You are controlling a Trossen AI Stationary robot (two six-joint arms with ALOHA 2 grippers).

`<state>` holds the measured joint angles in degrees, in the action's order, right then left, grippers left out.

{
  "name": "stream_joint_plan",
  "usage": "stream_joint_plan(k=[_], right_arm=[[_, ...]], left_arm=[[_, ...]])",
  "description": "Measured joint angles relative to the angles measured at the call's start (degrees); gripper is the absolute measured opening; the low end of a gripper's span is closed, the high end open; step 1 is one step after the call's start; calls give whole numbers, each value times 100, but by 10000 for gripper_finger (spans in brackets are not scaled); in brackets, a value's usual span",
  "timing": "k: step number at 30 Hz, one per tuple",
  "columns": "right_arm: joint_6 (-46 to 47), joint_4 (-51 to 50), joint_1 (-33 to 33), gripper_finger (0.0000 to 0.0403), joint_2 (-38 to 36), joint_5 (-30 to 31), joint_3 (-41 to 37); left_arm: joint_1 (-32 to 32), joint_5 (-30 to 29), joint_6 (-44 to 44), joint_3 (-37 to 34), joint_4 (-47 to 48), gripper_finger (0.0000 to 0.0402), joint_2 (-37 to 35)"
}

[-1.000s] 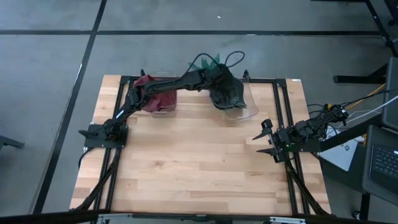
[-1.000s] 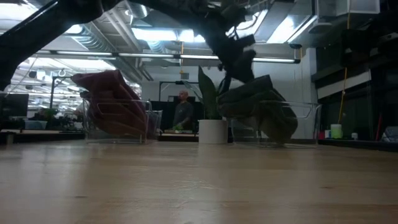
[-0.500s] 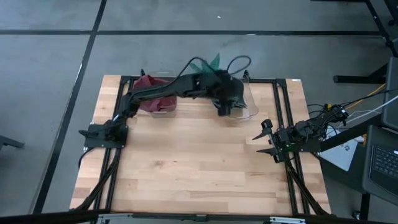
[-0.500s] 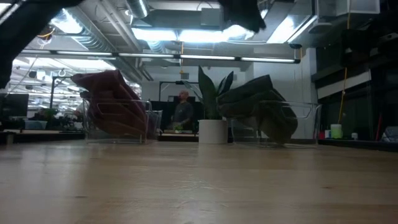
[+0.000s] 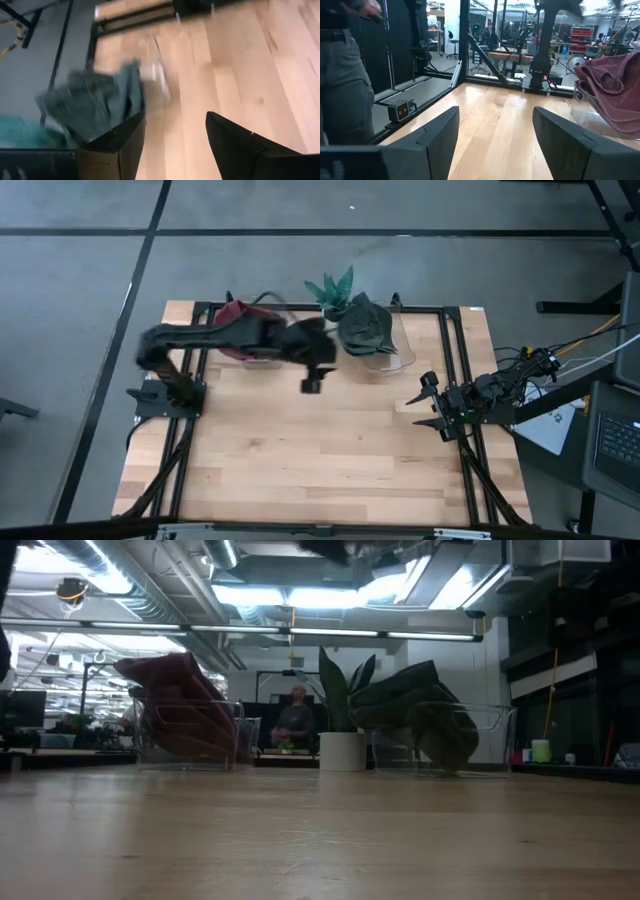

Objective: Pick & Place hat
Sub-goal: Return to Home Position

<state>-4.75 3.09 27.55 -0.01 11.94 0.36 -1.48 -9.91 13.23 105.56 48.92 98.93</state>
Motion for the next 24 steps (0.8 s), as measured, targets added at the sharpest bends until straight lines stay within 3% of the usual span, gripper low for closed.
stream_joint_plan(k=[8, 12, 20, 24], right_arm=[[0, 0, -2, 252, 0, 0, 0], [0, -1, 0, 252, 0, 0, 0], [0, 0, 0, 252, 0, 0, 0], [0, 0, 0, 252, 0, 0, 0]], left_arm=[[500, -367, -715, -4052, -1854, 205, -2621], [894, -360, -1455, -5709, -2445, 205, -3900], [1454, 69, -2447, -7967, -2552, 205, -6333], [1754, -16, -2171, -8741, -3703, 205, -7250]])
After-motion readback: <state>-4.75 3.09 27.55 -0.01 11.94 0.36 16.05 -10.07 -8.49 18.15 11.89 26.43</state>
